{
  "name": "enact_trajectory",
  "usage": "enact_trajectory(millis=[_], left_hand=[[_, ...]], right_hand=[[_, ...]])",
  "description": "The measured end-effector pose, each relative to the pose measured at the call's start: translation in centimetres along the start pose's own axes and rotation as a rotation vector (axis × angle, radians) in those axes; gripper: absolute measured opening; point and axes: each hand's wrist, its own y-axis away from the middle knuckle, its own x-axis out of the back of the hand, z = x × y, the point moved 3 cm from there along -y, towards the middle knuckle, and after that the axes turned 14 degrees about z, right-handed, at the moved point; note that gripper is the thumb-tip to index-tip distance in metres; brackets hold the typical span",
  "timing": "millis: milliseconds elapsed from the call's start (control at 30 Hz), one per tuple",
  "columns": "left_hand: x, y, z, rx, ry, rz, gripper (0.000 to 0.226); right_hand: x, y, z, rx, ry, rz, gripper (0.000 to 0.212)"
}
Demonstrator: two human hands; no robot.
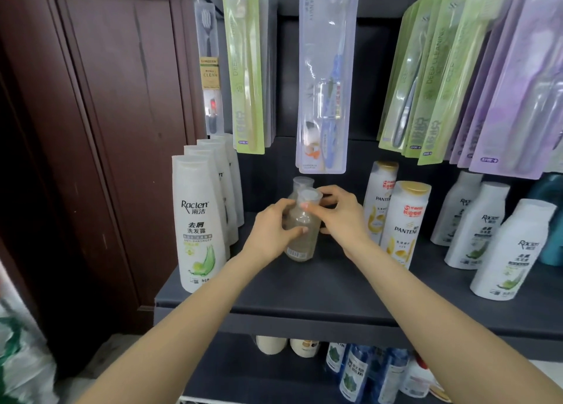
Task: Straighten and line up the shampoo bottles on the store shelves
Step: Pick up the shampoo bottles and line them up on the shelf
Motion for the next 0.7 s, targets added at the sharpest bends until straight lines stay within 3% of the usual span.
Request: enact_trajectory(millis=[233,300,400,567,700], left_hand=[[0.4,-0.2,-0.7,0.035,-0.016,-0.066,0.050],[0.3,-0.4,-0.5,0.039,-0.013,-0.061,0.055],[0.3,-0.6,-0.5,0.053,-0.019,-0.055,0.053],[0.6,-0.6,-1.1,0.095,-0.011,-0.099,0.055],[0.4,-0.6,-1.3,0.099,-0.022,-0.107,0.060]], right_hand=[[-0.5,-0.7,1.9,-0.067,-0.043,-0.046,0.027],[-0.7,-1.6,2.6,-0.167,-0.125,-0.021,0.025],[-1.3,-3.3,3.4,-0.170,-0.076,0.030,0.023],[-3.2,-4.9,3.6,-0.156,0.000,-0.077,0.050],[-4.3,-5.6,3.7,-0.228,-0.085,-0.163,0.042]])
